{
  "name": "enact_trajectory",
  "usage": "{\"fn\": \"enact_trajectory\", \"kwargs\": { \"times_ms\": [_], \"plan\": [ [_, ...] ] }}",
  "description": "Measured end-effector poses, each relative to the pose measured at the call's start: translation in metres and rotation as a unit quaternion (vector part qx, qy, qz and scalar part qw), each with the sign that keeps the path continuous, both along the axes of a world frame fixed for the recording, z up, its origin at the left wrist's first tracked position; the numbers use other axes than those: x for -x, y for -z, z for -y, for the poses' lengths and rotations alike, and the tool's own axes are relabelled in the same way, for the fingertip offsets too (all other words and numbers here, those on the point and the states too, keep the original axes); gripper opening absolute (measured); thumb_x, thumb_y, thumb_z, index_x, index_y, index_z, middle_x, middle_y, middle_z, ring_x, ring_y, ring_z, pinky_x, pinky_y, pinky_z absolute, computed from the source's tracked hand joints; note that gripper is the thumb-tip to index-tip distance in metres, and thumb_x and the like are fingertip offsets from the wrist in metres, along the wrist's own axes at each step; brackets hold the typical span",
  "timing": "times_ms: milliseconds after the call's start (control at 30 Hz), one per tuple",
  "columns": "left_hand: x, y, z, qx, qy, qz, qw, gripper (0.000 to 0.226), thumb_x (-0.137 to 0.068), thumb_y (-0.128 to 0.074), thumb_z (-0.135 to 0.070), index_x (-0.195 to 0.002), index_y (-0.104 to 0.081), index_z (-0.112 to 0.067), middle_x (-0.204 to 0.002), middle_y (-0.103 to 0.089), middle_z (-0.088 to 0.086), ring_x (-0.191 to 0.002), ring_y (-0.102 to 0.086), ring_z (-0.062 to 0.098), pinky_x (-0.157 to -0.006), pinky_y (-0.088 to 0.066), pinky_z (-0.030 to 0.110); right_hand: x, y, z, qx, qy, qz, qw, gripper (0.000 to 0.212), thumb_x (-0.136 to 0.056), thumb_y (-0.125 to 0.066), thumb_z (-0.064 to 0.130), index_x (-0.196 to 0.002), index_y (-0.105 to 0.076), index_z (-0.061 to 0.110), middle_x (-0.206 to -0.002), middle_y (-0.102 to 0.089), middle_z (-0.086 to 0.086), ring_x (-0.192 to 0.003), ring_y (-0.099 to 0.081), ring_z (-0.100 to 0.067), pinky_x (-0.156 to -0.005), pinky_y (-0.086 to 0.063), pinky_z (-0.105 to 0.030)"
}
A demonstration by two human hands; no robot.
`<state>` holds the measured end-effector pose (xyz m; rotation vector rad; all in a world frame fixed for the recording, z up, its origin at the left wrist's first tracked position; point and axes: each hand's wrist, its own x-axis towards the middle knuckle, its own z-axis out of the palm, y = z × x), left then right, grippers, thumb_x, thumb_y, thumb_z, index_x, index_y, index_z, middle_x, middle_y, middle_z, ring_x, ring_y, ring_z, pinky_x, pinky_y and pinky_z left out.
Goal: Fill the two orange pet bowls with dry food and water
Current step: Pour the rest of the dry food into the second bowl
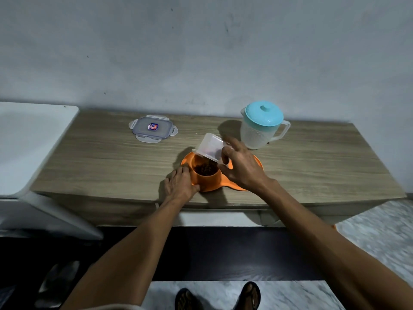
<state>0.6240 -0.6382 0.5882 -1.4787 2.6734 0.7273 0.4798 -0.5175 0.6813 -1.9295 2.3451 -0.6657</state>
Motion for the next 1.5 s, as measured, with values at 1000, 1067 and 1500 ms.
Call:
{"fn": "enact_trajectory", "kwargs": {
  "times_ms": [1000, 1067, 1500],
  "plan": [
    [0.001, 0.001, 0.002, -0.007, 0.005, 0.009, 1.000, 0.095, -0.076, -0.076, -0.046, -0.150, -0.023, -0.020, -0.147, -0.044, 0.010, -0.138, -0.038, 0.031, -0.113, -0.029, 0.048, -0.006, 0.004, 0.002, 0.025, -0.064, -0.080, 0.994, 0.013, -0.079, -0.070, 0.001, -0.076, -0.058, 0.003, -0.140, -0.053, -0.023, -0.127, -0.051, -0.039, -0.094, -0.050, -0.040],
    [0.001, 0.000, 0.001, -0.009, 0.004, 0.007, 1.000, 0.096, -0.076, -0.075, -0.044, -0.151, -0.020, -0.020, -0.147, -0.043, 0.011, -0.138, -0.038, 0.032, -0.112, -0.029, 0.049, -0.004, 0.005, 0.003, 0.031, -0.059, -0.073, 0.995, 0.014, -0.078, -0.071, 0.002, -0.076, -0.057, 0.004, -0.141, -0.052, -0.022, -0.127, -0.050, -0.038, -0.093, -0.049, -0.038],
    [-0.001, 0.000, -0.001, 0.001, 0.005, -0.018, 1.000, 0.093, -0.073, -0.077, -0.050, -0.148, -0.030, -0.021, -0.149, -0.043, 0.002, -0.140, -0.036, 0.025, -0.111, -0.031, 0.047, 0.020, -0.008, 0.027, 0.163, 0.203, 0.266, 0.928, 0.023, -0.075, -0.076, 0.021, -0.075, -0.055, 0.012, -0.089, -0.063, -0.002, -0.084, -0.060, -0.019, -0.070, -0.052, -0.037]
  ]
}}
